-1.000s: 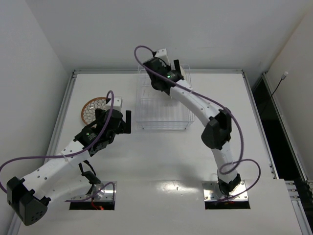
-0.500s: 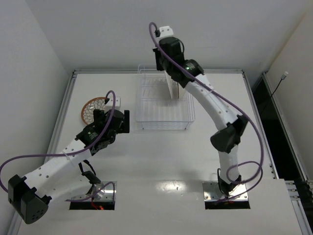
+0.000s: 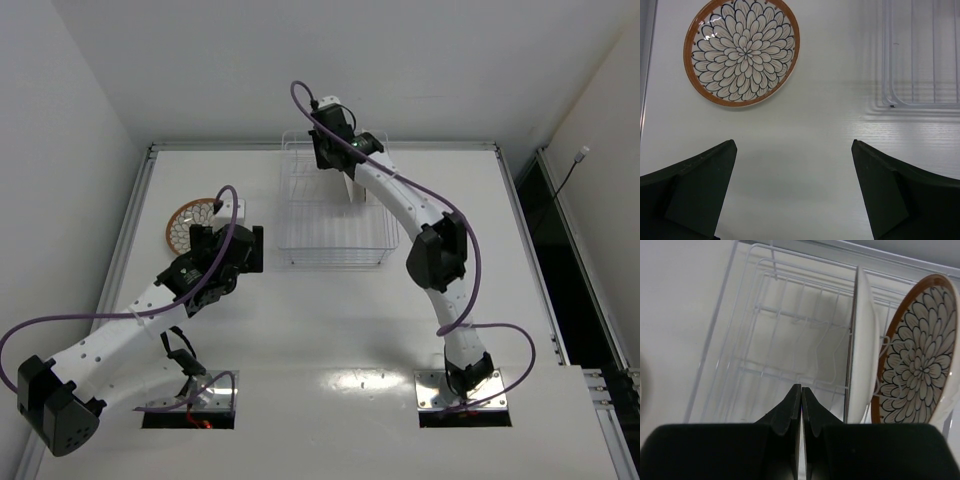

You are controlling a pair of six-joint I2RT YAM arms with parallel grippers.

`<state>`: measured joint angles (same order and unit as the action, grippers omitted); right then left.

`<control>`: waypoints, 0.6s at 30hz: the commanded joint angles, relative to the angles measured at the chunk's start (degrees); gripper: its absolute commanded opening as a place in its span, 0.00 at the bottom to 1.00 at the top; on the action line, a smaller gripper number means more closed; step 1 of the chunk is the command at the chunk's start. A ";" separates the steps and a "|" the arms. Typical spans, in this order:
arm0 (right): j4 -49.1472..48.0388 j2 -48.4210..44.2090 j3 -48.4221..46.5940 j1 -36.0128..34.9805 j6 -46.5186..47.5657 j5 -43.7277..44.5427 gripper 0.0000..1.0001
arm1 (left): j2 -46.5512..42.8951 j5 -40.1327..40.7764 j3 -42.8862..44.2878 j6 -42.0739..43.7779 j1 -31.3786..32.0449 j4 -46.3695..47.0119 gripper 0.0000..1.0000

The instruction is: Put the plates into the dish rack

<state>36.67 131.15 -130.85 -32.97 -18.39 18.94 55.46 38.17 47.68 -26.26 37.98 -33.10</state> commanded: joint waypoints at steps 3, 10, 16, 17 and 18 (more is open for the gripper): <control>-0.73 1.03 -3.19 1.51 -2.08 5.31 0.02 | -0.18 0.59 0.83 -0.90 0.52 0.49 1.00; 0.69 -0.19 -0.29 3.97 -3.67 7.96 0.02 | -0.18 0.59 0.83 -0.90 0.52 0.49 1.00; 0.69 -2.03 -0.29 5.02 -4.28 8.66 0.02 | -0.18 0.59 0.83 -0.90 0.52 0.49 1.00; 0.69 -2.56 -0.29 5.02 -4.28 8.66 0.02 | -0.18 0.59 0.83 -0.90 0.52 0.49 1.00; 0.69 -3.61 0.24 5.02 -4.28 8.66 0.02 | 0.34 0.59 0.83 -0.90 0.52 0.49 1.00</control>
<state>38.00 132.16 -131.15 -27.86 -21.30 26.26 55.51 38.17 47.68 -26.28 37.98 -33.17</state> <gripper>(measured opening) 0.019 0.996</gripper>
